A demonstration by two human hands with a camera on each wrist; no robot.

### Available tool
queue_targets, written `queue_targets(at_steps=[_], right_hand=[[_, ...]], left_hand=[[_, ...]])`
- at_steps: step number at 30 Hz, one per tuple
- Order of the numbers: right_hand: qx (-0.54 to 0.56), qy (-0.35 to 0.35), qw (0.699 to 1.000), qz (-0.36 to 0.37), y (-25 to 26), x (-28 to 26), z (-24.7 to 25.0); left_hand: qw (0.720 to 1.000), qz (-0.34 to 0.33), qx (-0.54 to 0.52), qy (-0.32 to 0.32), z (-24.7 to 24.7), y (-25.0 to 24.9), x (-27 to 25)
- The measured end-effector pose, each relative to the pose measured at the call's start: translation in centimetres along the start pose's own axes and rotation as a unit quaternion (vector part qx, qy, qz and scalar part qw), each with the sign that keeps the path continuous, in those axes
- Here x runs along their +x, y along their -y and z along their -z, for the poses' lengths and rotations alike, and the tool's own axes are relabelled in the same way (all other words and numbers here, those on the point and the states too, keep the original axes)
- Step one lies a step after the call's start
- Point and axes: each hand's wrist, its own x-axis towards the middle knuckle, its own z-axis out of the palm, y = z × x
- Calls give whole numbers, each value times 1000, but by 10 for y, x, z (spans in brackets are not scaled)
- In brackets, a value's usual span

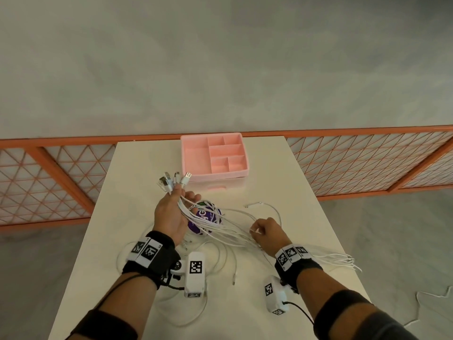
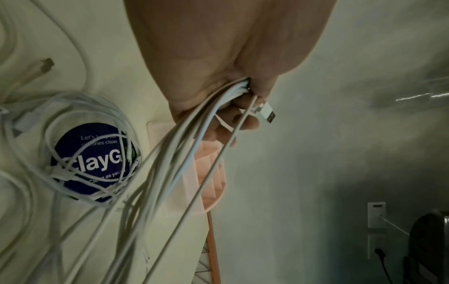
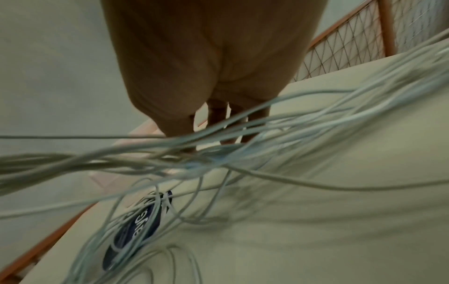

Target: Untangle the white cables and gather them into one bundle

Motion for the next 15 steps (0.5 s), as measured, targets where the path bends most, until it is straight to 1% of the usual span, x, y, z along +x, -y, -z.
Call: queue_targets(at_steps=[2, 3, 4, 5, 7, 8, 9, 10, 13, 15], right_hand=[[25, 13, 999, -18, 2, 4, 4], [63, 11, 998, -17, 7, 5, 8], [122, 5, 992, -12, 15, 4, 13], [198, -3, 980, -5, 26, 3, 19], [354, -7, 935, 7, 51, 0, 34], [413, -1, 911, 18, 66, -3, 43], [447, 5, 894, 37, 79, -5, 50], [456, 10, 888, 58, 91, -7, 55], [400, 42, 907, 123, 119, -17, 59], [390, 67, 906, 152, 131, -22, 58]], left_hand=[[999, 1, -20, 27, -4, 3, -3], [999, 2, -22, 39, -6, 4, -4], [999, 1, -12, 46, -9, 3, -6], [999, -2, 6, 48, -11, 3, -8], [997, -14, 51, 54, -15, 2, -10], [995, -25, 78, 62, -17, 2, -12], [991, -39, 105, 73, -19, 3, -13], [987, -53, 125, 85, -22, 5, -14], [979, -91, 152, 101, -30, 9, -15], [976, -103, 160, 103, -34, 11, -14]])
